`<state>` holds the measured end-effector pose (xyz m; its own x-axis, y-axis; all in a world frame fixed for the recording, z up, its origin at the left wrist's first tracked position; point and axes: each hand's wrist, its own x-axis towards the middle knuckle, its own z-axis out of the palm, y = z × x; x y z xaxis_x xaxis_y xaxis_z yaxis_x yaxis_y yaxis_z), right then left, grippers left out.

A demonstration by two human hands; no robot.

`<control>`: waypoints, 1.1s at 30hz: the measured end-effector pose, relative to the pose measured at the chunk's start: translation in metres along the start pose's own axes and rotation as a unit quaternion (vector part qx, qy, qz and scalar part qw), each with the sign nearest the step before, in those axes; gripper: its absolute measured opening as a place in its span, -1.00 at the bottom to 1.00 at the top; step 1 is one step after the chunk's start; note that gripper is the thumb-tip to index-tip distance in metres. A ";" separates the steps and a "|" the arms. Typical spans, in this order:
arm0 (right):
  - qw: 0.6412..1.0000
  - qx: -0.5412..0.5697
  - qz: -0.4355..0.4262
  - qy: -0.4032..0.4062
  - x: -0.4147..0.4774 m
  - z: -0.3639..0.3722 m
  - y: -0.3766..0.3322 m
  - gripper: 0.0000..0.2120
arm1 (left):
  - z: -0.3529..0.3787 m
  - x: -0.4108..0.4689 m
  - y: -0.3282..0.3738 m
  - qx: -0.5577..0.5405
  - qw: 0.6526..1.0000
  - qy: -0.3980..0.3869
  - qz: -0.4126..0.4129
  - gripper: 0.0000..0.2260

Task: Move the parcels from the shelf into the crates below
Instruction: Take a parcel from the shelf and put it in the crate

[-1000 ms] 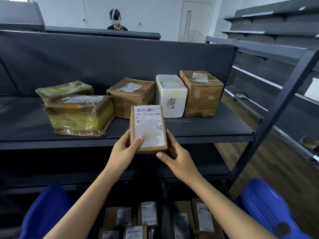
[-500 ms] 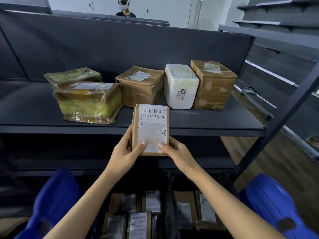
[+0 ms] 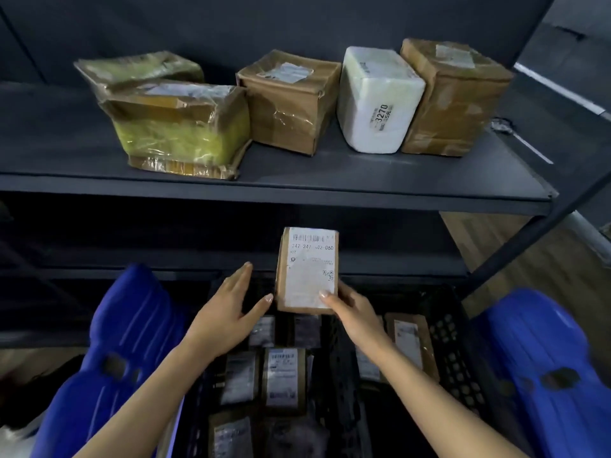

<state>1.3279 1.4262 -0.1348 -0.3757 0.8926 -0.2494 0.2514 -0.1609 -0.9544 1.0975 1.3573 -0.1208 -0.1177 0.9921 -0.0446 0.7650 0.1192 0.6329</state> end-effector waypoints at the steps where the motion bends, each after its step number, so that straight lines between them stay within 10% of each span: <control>1: 1.000 0.004 0.015 0.007 -0.001 0.003 0.012 -0.71 | 0.006 -0.003 -0.008 0.009 1.000 -0.013 -0.011 -0.20; 33: 0.981 0.125 0.146 -0.038 0.094 0.159 0.204 -0.78 | 0.112 -0.010 -0.126 0.117 0.991 -0.035 -0.053 -0.32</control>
<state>1.2019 1.4100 -0.3790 -0.3883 0.7609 -0.5199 0.1357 -0.5108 -0.8489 1.0729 1.3373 -0.2863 -0.1667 0.9730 -0.1596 0.8773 0.2203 0.4265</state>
